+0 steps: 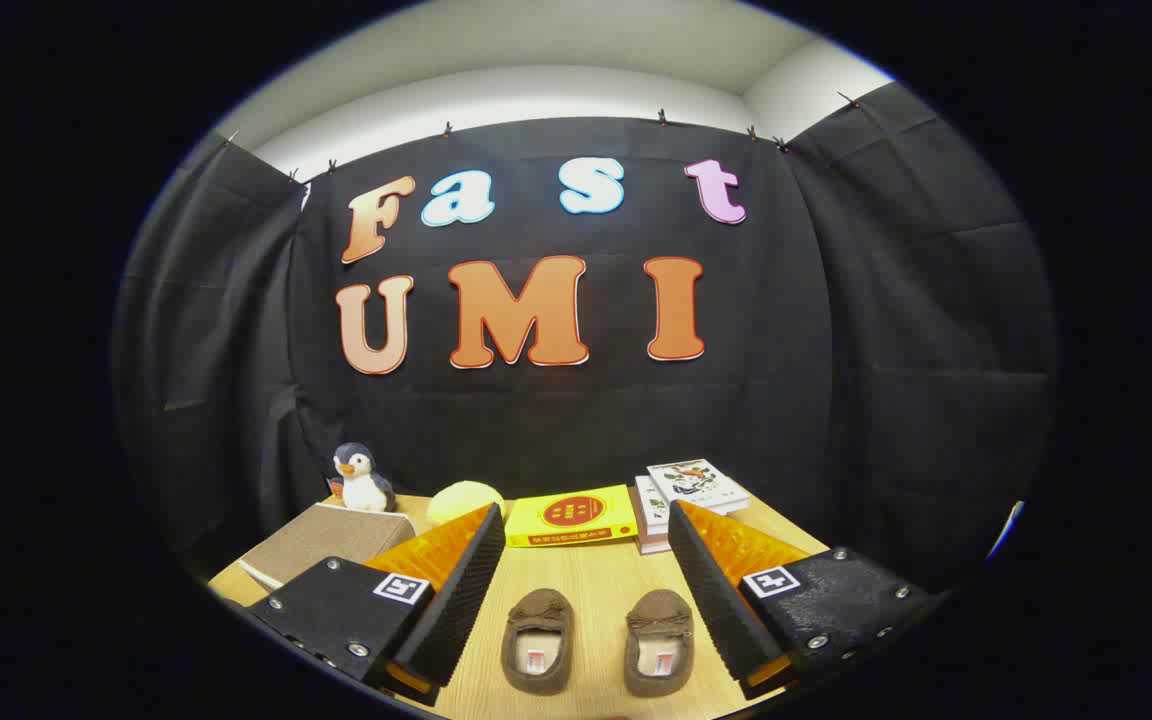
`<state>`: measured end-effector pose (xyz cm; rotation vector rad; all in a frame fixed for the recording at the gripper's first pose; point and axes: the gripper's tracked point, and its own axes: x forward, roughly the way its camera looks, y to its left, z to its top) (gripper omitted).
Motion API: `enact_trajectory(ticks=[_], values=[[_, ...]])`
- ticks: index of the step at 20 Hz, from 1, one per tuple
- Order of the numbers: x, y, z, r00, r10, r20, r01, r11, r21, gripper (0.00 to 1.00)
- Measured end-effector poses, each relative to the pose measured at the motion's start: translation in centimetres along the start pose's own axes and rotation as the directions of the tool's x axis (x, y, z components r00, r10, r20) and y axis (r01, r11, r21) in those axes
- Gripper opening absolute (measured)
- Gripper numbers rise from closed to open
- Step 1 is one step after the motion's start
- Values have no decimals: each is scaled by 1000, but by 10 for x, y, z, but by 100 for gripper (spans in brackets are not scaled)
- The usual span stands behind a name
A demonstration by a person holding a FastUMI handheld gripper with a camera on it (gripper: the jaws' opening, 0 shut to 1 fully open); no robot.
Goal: Open the storage box then place both shoes into the box .Put the left shoe in first, then the right shoe, with the right side of both shoes facing outward in a uniform manner.
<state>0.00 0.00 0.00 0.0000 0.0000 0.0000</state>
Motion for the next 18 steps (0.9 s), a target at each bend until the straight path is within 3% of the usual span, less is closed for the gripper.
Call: enact_trajectory(ticks=[18], values=[[15,-4,-14,998,47,-48,-49,998,-30,98]])
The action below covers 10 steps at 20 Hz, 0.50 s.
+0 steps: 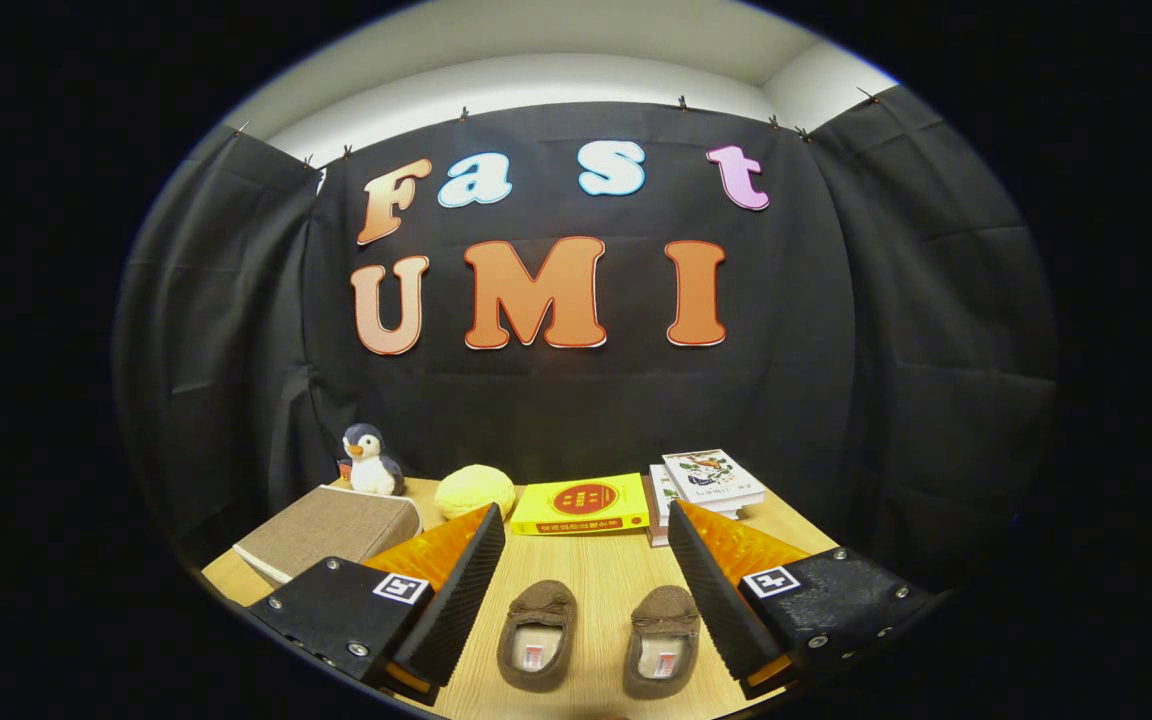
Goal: Open the storage box then place both shoes into the box .Put the left shoe in first, then the right shoe, with the right side of both shoes facing outward in a uniform manner.
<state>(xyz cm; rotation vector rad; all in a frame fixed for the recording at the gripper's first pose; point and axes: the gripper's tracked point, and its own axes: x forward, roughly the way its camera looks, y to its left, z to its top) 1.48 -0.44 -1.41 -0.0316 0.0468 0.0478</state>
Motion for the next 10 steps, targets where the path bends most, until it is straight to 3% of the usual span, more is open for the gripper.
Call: enact_trajectory(ticks=[10], values=[[23,-21,-4,998,65,-15,-64,998,18,98]])
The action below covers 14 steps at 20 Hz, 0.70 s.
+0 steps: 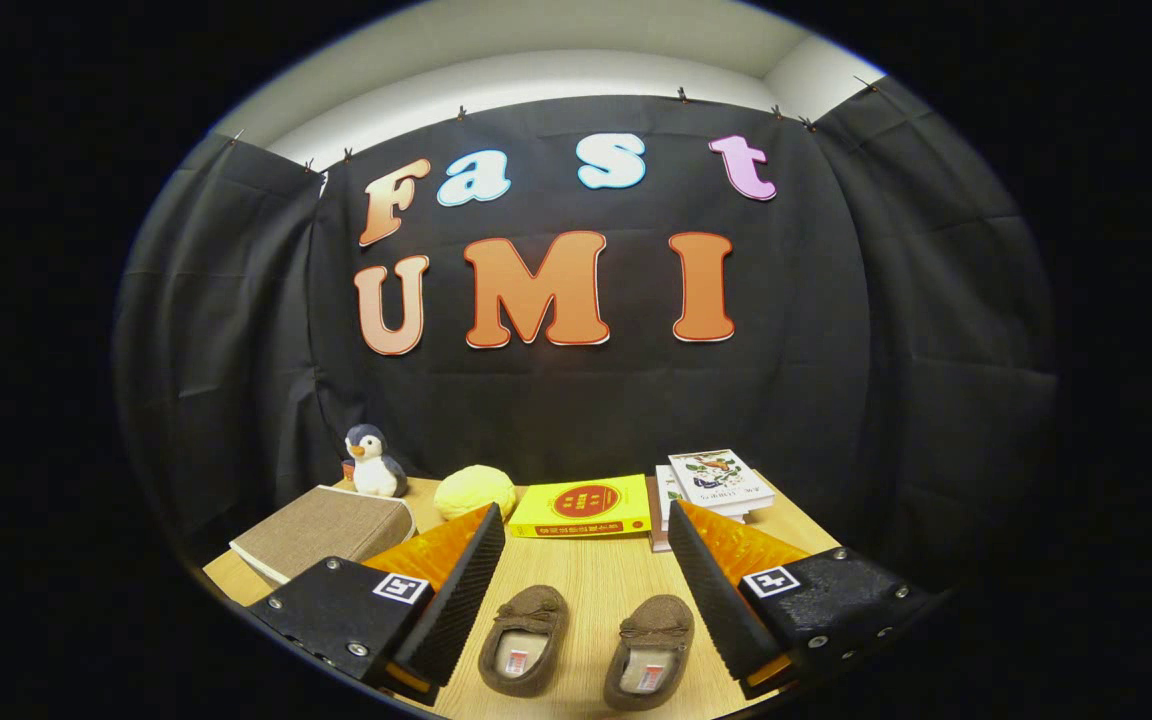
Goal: Open the storage box then place both shoes into the box .Put the left shoe in first, then the right shoe, with the right side of both shoes facing outward in a uniform manner.
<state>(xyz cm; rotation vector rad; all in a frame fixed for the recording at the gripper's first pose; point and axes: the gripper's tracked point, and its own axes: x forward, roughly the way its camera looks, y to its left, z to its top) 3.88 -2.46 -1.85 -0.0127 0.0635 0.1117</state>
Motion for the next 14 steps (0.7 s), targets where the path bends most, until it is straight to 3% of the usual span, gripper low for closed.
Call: enact_trajectory(ticks=[14], values=[[22,12,-23,971,231,-64,-228,973,43,98]])
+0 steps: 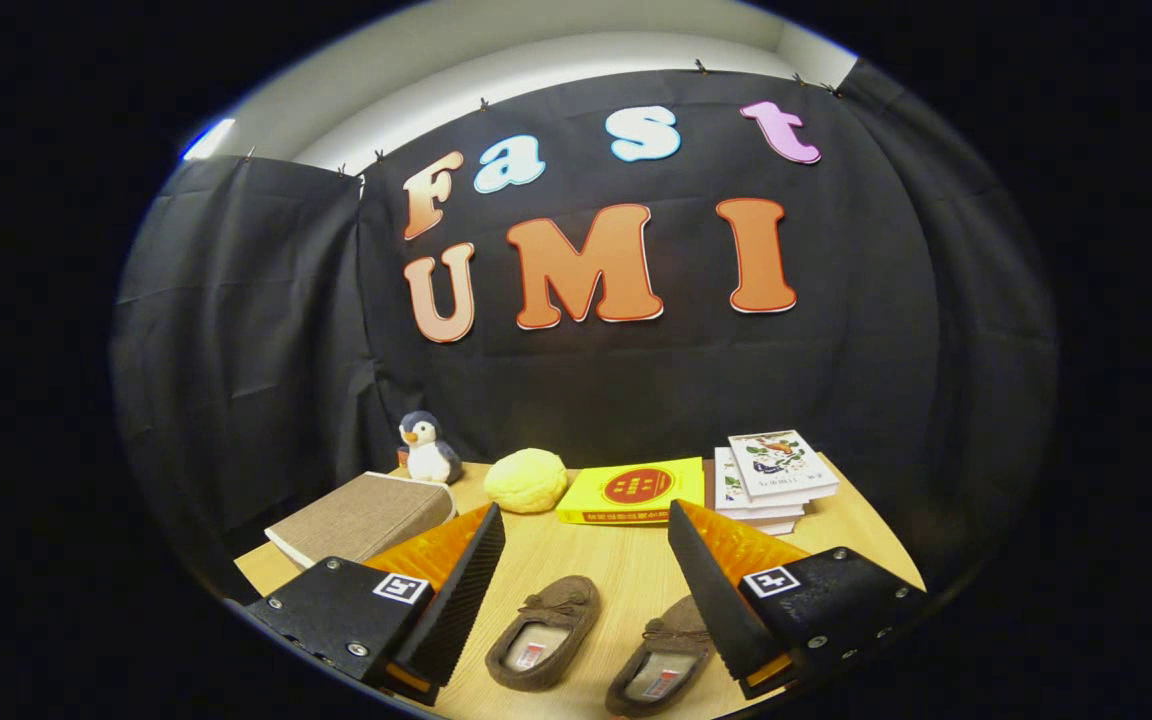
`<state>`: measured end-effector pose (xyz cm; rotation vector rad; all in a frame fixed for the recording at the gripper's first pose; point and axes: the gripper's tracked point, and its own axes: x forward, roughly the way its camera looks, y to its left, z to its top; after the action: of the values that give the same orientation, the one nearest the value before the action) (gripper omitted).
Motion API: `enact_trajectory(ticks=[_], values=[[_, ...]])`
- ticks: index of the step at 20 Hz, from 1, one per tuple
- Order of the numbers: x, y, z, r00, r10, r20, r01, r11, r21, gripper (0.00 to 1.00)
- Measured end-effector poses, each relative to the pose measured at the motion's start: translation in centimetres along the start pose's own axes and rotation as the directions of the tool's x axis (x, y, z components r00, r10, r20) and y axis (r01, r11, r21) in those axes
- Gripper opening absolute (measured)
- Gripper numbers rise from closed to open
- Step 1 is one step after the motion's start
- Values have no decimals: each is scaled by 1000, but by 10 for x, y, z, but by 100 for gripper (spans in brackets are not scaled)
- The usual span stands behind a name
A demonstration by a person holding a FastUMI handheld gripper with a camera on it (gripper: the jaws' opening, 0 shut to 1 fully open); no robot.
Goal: Open the storage box then place both shoes into the box .Put the left shoe in first, then the right shoe, with the right side of both shoes facing outward in a uniform manner.
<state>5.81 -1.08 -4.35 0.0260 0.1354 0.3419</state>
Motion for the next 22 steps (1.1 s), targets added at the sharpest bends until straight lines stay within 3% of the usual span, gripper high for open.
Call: enact_trajectory(ticks=[5,8,13,16,18,20,22], values=[[24,28,-37,992,96,-84,-88,991,100,98],[39,69,-69,958,238,-163,-192,948,254,98],[54,130,-116,856,461,-235,-256,772,581,98],[53,156,-133,788,563,-247,-288,693,661,98],[56,173,-135,739,636,-223,-300,606,737,98],[61,178,-135,709,674,-209,-299,555,776,98],[57,186,-136,658,730,-185,-301,480,824,98]])
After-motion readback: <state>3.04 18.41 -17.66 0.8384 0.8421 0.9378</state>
